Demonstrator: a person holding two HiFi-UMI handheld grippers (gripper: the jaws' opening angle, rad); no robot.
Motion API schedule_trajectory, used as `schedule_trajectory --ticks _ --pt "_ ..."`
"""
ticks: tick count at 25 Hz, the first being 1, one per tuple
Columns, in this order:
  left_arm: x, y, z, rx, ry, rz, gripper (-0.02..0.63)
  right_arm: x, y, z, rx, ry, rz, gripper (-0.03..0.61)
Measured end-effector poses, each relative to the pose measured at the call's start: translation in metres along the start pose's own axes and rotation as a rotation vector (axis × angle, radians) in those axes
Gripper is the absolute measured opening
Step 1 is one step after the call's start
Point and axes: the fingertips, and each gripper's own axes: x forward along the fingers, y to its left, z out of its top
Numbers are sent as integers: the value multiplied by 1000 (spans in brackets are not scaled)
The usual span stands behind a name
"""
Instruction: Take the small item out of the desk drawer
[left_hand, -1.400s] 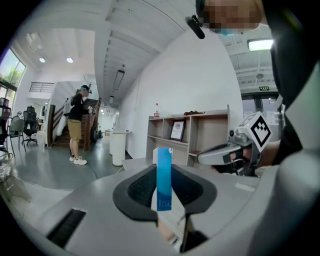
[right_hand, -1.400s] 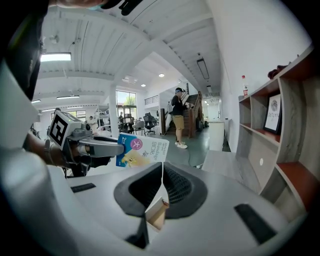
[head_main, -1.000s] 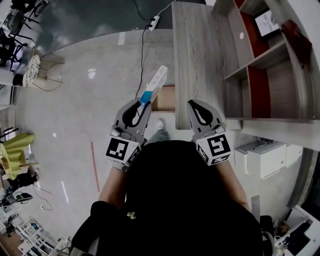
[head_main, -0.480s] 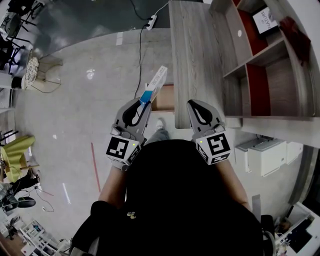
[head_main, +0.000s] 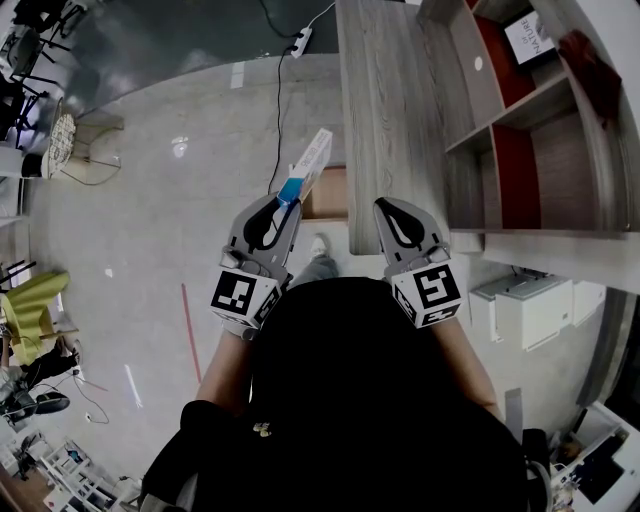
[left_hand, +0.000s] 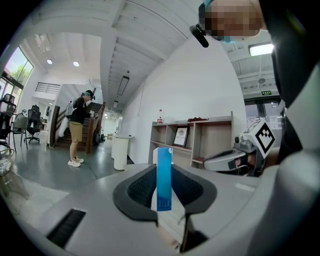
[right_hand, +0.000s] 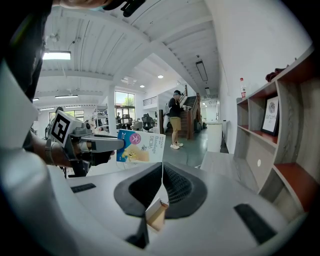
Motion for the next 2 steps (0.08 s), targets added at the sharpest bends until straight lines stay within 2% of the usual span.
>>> schedule_trajectory --ticks 2 --pt "0 0 -1 2 4 -1 95 0 0 0 0 2 0 -1"
